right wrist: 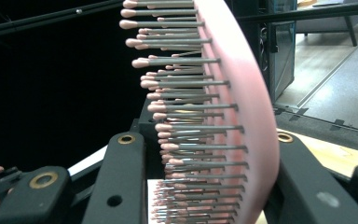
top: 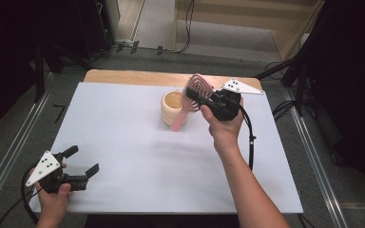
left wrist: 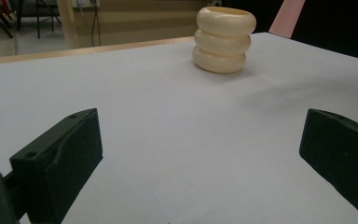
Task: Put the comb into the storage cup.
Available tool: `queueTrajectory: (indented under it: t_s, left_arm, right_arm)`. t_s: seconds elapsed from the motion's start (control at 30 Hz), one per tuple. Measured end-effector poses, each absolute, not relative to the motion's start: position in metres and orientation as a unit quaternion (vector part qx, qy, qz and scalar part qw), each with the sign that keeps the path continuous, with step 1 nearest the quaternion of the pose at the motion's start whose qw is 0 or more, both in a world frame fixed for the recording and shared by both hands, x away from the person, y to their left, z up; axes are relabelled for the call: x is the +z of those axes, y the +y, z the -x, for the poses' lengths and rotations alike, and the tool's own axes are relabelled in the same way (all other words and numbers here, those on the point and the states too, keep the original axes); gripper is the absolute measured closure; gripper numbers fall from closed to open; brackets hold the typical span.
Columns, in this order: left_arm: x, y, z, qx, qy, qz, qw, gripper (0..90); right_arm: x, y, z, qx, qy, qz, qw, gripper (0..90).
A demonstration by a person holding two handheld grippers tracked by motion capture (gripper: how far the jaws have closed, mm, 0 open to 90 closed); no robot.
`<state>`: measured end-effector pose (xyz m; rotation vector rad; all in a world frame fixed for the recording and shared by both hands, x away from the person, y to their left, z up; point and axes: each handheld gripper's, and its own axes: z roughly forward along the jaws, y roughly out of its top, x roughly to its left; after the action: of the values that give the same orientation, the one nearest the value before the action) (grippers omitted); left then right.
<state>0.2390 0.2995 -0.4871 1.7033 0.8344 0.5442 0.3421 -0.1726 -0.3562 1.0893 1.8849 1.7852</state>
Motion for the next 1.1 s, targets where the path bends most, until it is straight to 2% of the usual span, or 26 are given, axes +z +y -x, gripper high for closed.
queueTrajectory:
  t_s: [0.43, 1.1]
  left_arm:
    - [-0.487, 0.3, -0.239, 0.23, 0.353, -0.719, 0.553, 0.0]
    - [-0.487, 0.3, -0.238, 0.232, 0.35, -0.72, 0.553, 0.0]
  right_arm:
    - [-0.351, -0.169, -0.356, 0.629, 0.658, -0.384, 0.156, 64.6]
    - [-0.334, -0.172, -0.378, 0.636, 0.644, -0.39, 0.17, 64.8]
